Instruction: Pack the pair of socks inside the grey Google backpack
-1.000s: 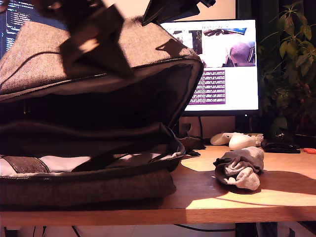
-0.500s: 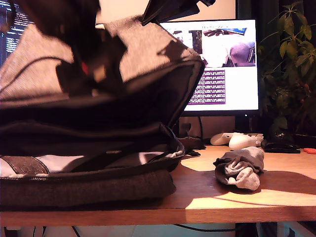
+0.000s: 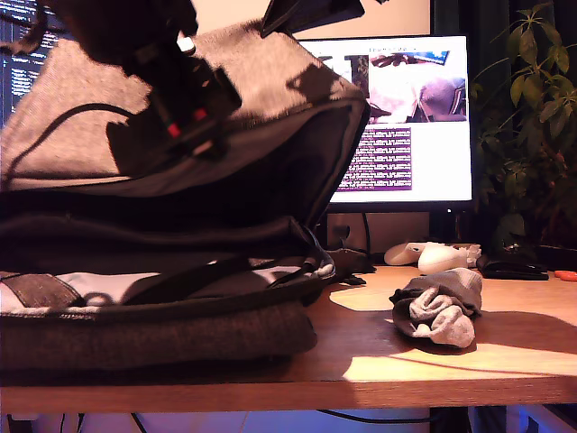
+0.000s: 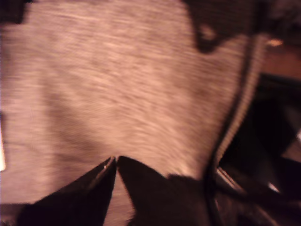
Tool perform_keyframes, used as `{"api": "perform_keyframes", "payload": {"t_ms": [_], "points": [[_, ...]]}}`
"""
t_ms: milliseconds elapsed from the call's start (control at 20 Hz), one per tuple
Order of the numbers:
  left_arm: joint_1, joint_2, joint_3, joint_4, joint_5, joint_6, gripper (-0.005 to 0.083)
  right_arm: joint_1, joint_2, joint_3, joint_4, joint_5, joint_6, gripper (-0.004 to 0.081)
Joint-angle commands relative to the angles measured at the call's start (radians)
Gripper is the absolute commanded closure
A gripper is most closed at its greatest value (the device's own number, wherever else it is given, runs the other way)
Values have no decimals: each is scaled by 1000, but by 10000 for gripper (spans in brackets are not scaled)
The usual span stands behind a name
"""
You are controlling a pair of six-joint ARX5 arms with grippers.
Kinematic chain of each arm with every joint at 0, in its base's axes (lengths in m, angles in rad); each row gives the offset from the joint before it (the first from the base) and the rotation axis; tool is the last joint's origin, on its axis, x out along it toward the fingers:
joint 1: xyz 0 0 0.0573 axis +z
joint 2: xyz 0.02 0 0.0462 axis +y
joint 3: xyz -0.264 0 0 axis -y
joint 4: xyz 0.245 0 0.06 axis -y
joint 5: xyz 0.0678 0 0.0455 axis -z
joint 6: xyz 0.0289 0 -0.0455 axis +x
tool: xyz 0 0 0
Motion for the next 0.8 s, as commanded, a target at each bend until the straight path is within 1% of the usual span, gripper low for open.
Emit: {"api": "perform_keyframes", "payload": {"t_ms": [0,100,200,350,400,500,750], "points": [[8,-28,9,57,-21,86,223,10,-7,29,8,-15,1,783],[8,-72,9,77,-11,91,222,10,-7,29,4,-15,1,783],[8,-132,9,71,32,105,222,10,-7,29,3,-16,1,783],[6,-240,9,24,138,38,222,10,-7,30,2,-15,1,783],[6,-273,9,0,156,-5,214,10,-7,30,2,-16,1,783],[6,-322,9,-35,188,-32,163,10,-7,30,1,-15,1,783],[11,-336,9,-62,184,-46,159,10,-7,30,2,-15,1,783]]}}
